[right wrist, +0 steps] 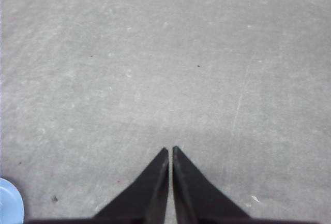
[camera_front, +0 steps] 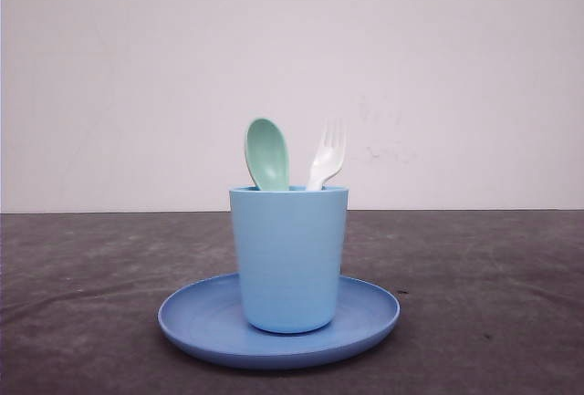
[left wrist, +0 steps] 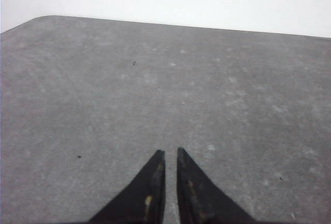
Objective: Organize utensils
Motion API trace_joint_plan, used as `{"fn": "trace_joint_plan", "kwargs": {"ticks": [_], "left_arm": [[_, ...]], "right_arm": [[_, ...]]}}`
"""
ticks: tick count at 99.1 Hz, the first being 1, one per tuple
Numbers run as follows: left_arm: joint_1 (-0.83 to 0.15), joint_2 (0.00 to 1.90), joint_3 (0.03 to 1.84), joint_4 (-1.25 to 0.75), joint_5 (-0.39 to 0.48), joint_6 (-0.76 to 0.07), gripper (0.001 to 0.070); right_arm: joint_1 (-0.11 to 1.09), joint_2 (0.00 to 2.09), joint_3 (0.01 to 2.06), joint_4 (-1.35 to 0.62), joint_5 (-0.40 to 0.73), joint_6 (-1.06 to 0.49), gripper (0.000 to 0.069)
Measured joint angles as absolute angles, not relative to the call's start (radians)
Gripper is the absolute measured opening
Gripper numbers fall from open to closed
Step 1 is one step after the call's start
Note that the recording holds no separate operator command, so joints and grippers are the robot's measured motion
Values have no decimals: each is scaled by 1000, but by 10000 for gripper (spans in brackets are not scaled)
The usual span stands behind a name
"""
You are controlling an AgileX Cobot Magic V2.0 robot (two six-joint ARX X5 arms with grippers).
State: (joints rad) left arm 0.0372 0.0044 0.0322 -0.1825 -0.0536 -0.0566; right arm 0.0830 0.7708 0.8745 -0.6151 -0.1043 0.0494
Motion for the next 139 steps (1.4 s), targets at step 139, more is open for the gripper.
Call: {"fn": "trace_joint_plan", "kwargs": {"ticks": [139], "left_arm": [[37,4,32,-183,-54,-57,15]], "right_arm": [[63,580,647,-561,-75,49,11]]}}
